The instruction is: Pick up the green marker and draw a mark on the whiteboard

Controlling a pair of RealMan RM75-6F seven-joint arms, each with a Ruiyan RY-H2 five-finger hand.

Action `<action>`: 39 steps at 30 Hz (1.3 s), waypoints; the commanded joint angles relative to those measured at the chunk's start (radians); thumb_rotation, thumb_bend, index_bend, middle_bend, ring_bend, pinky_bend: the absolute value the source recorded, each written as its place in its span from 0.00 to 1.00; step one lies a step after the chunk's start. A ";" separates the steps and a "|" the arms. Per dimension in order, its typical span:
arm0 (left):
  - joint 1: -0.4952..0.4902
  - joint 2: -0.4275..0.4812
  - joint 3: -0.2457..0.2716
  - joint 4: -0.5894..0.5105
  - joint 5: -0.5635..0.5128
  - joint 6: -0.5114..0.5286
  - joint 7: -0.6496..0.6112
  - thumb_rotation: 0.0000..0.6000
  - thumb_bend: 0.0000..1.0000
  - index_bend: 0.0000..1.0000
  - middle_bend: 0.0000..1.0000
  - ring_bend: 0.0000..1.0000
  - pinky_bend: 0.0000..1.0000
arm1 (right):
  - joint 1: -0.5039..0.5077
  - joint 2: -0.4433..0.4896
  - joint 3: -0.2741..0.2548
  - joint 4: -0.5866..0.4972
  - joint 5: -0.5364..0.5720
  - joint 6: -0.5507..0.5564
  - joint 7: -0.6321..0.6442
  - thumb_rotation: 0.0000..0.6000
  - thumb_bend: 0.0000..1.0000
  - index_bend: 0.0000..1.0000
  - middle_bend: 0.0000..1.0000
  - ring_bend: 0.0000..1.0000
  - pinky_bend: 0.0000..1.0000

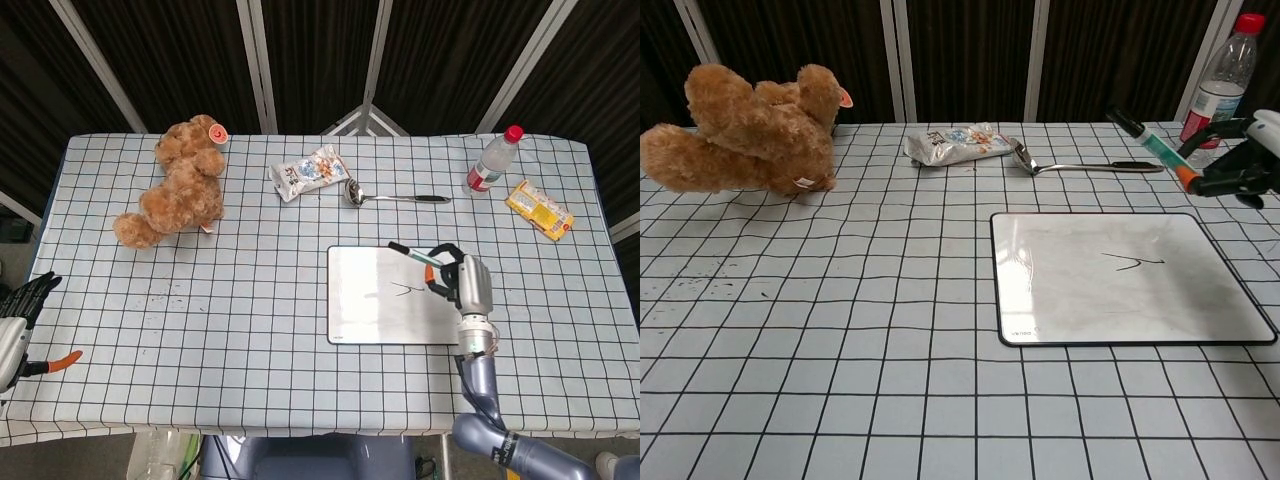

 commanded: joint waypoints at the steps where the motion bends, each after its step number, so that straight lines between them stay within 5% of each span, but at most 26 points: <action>1: 0.000 -0.001 0.001 0.000 0.000 -0.001 0.007 1.00 0.00 0.00 0.00 0.00 0.00 | -0.011 0.074 -0.047 0.050 0.003 -0.059 -0.080 1.00 0.61 0.89 1.00 1.00 0.87; 11: 0.002 -0.009 0.000 -0.006 -0.007 0.000 0.033 1.00 0.00 0.00 0.00 0.00 0.00 | -0.011 0.106 -0.089 0.093 0.103 -0.151 -0.196 1.00 0.61 0.82 1.00 0.94 0.79; 14: 0.001 -0.010 -0.001 -0.006 -0.010 0.000 0.036 1.00 0.00 0.00 0.00 0.00 0.00 | -0.005 0.101 -0.096 0.096 0.110 -0.153 -0.222 1.00 0.62 0.72 0.96 0.88 0.75; 19: 0.002 -0.010 -0.003 -0.007 -0.012 0.002 0.037 1.00 0.00 0.00 0.00 0.00 0.00 | 0.010 0.087 -0.110 0.107 0.133 -0.149 -0.307 1.00 0.56 0.35 0.64 0.59 0.64; 22: 0.003 -0.009 -0.003 -0.007 -0.011 0.003 0.034 1.00 0.00 0.00 0.00 0.00 0.00 | 0.018 0.074 -0.103 0.107 0.150 -0.129 -0.343 1.00 0.52 0.21 0.51 0.46 0.58; 31: 0.005 -0.005 -0.002 -0.006 -0.010 0.004 0.027 1.00 0.00 0.00 0.00 0.00 0.00 | 0.021 0.071 -0.092 0.078 0.213 -0.098 -0.425 1.00 0.44 0.02 0.26 0.22 0.41; 39: 0.007 -0.005 0.001 -0.007 -0.007 0.007 0.028 1.00 0.00 0.00 0.00 0.00 0.00 | 0.004 0.133 -0.098 -0.021 0.190 -0.065 -0.431 1.00 0.43 0.00 0.23 0.18 0.35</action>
